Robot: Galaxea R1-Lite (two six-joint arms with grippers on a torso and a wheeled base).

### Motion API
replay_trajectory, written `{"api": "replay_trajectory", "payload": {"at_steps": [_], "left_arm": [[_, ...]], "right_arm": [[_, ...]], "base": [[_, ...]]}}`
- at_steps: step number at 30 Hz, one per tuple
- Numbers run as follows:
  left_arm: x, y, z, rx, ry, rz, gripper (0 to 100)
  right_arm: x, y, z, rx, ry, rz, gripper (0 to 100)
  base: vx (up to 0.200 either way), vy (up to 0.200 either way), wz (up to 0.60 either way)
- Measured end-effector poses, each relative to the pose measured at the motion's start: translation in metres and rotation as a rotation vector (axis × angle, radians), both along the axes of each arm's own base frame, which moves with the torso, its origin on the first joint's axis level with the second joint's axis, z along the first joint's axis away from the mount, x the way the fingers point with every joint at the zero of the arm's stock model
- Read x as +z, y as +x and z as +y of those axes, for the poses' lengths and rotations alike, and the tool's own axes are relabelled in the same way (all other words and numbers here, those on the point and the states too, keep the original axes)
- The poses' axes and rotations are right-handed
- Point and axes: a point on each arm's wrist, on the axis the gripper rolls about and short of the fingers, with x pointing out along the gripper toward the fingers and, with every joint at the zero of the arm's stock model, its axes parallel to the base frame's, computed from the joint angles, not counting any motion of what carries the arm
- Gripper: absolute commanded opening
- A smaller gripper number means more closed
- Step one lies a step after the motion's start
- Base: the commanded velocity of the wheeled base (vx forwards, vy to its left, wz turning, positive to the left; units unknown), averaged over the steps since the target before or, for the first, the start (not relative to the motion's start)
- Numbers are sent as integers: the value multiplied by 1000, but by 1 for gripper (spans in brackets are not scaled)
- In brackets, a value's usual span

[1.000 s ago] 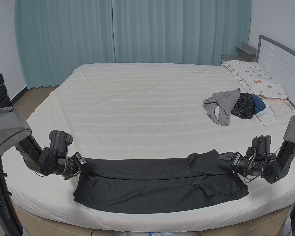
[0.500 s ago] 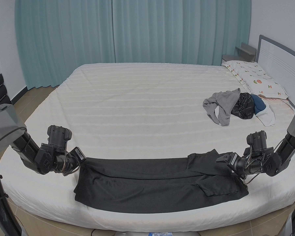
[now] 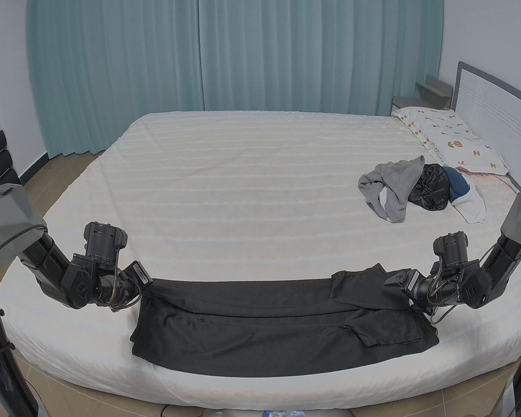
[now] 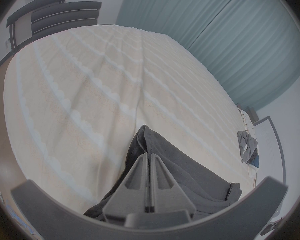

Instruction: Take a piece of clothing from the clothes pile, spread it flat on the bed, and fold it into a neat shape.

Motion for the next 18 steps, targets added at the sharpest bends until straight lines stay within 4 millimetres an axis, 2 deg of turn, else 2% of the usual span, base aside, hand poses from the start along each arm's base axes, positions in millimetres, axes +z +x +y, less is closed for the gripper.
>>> {"api": "replay_trajectory", "payload": {"at_steps": [3, 4, 13, 14, 18], "left_arm": [[-1, -1, 0, -5, 6, 4, 0], [-1, -1, 0, -8, 8, 5, 0], [-2, -1, 0, -13, 13, 10, 0], [-2, -2, 0, -15, 17, 16, 100], [-4, -4, 1, -28, 31, 40, 100]], "right_arm": [[-3, 1, -1, -5, -4, 8, 100], [-5, 1, -1, -5, -4, 12, 0], [-10, 2, -1, -6, -6, 22, 0], [-10, 2, -1, -6, -6, 23, 0], [-10, 2, -1, -6, -5, 23, 0]], "base": [[0, 0, 0], [0, 0, 0], [0, 0, 0], [0, 0, 0], [0, 0, 0]]}}
